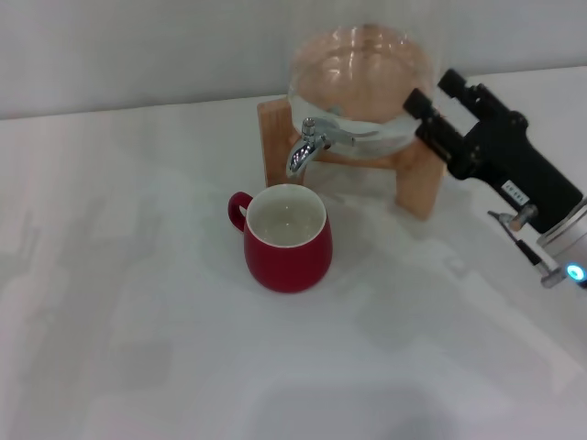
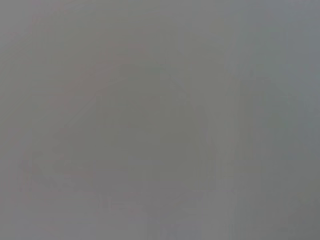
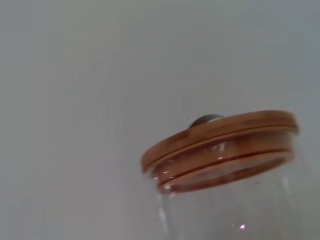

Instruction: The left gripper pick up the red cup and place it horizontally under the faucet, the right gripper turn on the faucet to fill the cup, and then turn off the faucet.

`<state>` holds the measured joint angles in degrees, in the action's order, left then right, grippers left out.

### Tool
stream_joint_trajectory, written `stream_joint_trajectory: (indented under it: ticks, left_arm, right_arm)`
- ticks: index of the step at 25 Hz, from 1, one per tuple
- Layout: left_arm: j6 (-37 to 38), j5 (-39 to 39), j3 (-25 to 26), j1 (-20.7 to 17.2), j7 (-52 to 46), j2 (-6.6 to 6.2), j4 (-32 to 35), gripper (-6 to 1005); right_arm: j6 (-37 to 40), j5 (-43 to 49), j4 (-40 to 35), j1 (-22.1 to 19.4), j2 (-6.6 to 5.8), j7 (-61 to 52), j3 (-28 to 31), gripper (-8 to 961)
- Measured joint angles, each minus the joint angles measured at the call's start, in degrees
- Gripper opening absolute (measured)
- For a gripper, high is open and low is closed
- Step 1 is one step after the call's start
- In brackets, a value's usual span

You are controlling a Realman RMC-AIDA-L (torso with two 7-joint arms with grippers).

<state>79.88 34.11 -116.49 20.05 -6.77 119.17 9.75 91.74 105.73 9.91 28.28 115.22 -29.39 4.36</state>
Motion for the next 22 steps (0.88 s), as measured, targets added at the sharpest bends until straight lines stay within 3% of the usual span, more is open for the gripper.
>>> stream_joint_trajectory:
  ticks: [22]
  left_arm:
    - [-0.70, 5.48, 0.48, 0.51, -0.32, 0.01, -1.93, 751]
  right_arm:
    - [-7.95, -16.29, -8.71, 1.28, 0.00, 0.04, 0.13, 658]
